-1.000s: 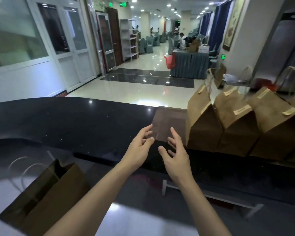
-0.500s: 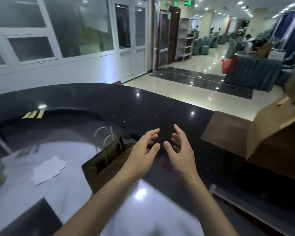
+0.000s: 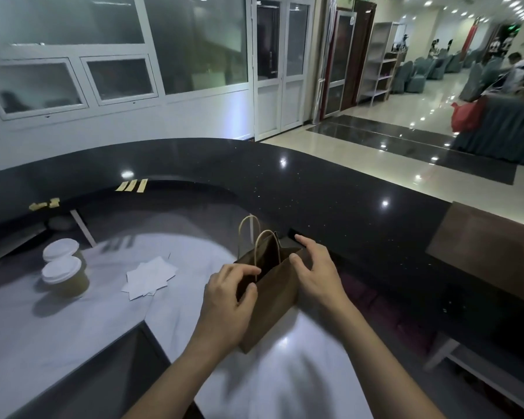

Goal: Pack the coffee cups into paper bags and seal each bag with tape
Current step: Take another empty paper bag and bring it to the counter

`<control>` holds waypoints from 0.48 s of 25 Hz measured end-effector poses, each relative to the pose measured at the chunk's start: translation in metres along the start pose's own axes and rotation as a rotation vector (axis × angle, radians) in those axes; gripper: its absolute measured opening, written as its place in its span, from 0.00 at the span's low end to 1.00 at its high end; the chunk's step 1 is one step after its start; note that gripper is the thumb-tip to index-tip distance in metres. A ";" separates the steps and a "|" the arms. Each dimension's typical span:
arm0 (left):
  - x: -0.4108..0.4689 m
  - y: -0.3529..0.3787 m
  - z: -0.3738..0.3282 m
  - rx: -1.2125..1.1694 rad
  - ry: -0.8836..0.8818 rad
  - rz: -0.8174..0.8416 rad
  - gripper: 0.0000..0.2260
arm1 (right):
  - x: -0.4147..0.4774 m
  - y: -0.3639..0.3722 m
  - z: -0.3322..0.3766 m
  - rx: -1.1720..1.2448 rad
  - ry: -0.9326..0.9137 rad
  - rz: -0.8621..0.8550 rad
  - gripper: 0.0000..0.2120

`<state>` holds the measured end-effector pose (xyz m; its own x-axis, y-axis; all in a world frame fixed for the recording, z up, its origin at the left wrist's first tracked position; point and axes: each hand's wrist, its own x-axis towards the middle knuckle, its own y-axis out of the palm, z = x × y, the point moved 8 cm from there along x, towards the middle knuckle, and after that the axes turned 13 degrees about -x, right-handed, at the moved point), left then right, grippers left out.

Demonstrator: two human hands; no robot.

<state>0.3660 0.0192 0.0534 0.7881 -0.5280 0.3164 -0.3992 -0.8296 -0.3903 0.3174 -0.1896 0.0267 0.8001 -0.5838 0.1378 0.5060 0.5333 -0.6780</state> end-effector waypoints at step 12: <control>-0.016 -0.008 0.070 0.311 -0.193 0.254 0.19 | -0.006 0.043 -0.006 -0.316 0.109 0.130 0.18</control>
<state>0.3895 0.0469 -0.0086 0.7682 -0.6398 0.0210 -0.4548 -0.5686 -0.6855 0.3322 -0.1667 -0.0078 0.8034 -0.5946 -0.0304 0.2638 0.4013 -0.8771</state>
